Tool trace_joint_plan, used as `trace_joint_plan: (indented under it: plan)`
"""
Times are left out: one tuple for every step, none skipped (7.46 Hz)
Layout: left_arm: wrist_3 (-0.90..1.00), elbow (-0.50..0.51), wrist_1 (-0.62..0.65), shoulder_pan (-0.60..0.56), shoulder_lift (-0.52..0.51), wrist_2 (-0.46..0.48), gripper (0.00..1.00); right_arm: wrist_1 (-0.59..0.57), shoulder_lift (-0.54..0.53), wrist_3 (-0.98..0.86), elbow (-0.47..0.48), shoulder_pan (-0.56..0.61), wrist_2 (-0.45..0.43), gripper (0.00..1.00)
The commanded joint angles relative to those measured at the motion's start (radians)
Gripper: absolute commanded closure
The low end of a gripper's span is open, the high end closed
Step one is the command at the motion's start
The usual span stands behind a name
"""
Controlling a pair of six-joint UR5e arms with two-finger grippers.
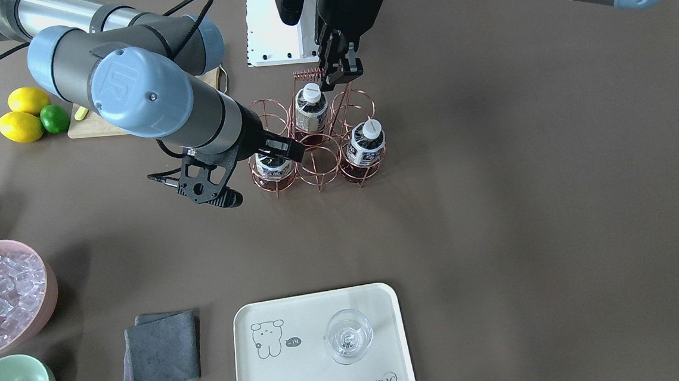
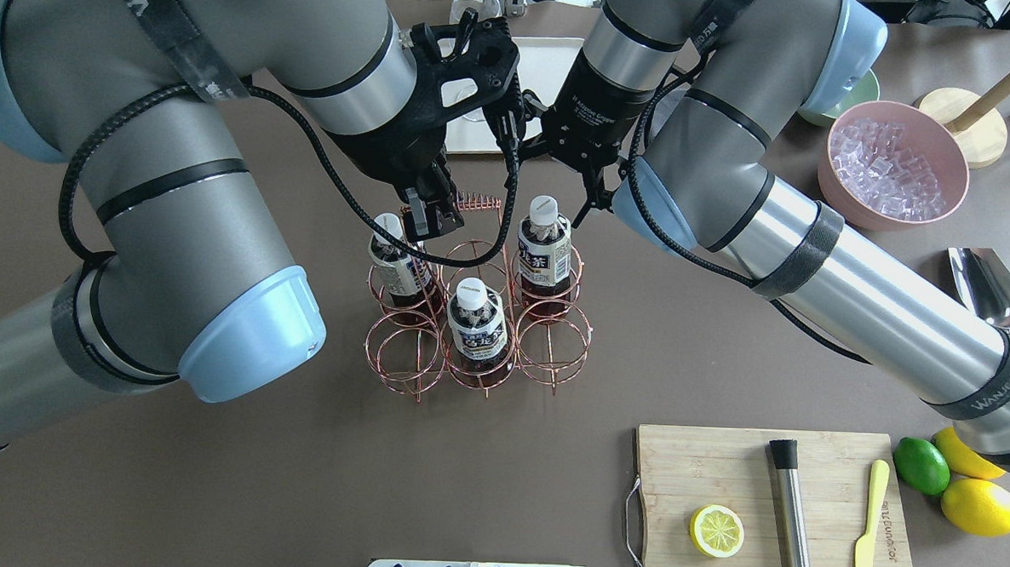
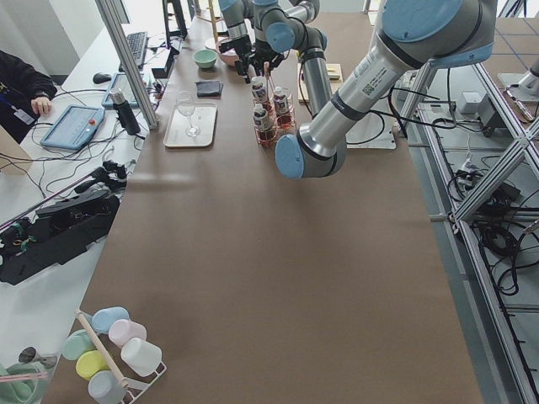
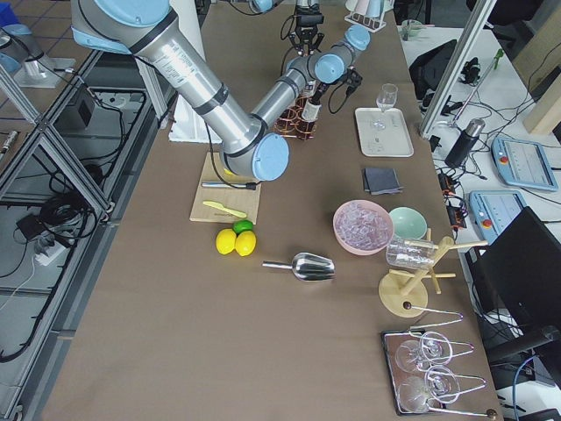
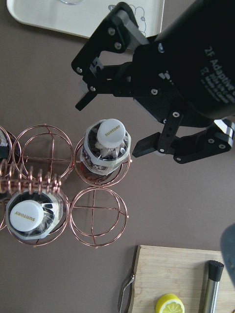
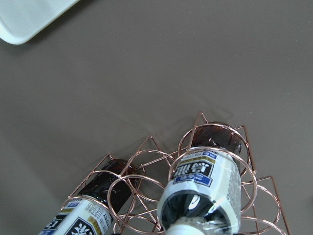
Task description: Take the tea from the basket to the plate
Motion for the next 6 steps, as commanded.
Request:
trace_joint_plan:
  plan:
    - [0.0,0.001,-0.014,0.0,0.008,0.0,1.0,0.0,-0.001,0.001,0.002,-0.003,0.0,0.62]
    - [0.0,0.001,-0.014,0.0,0.01,0.0,1.0,0.0,-0.001,0.001,0.002,-0.004,0.0,0.81]
    - [0.0,0.001,-0.014,0.0,0.01,0.0,1.0,0.0,-0.002,0.003,0.007,-0.006,0.0,0.97]
    - [0.0,0.001,-0.014,0.0,0.008,0.0,1.0,0.0,-0.004,0.004,0.01,-0.006,0.002,1.0]
    - [0.0,0.002,-0.014,0.0,0.008,0.0,1.0,0.0,-0.01,0.005,0.024,-0.004,0.005,1.0]
    - [0.0,0.002,-0.016,0.0,0.008,0.0,1.0,-0.005,-0.01,0.005,0.039,0.011,0.023,1.0]
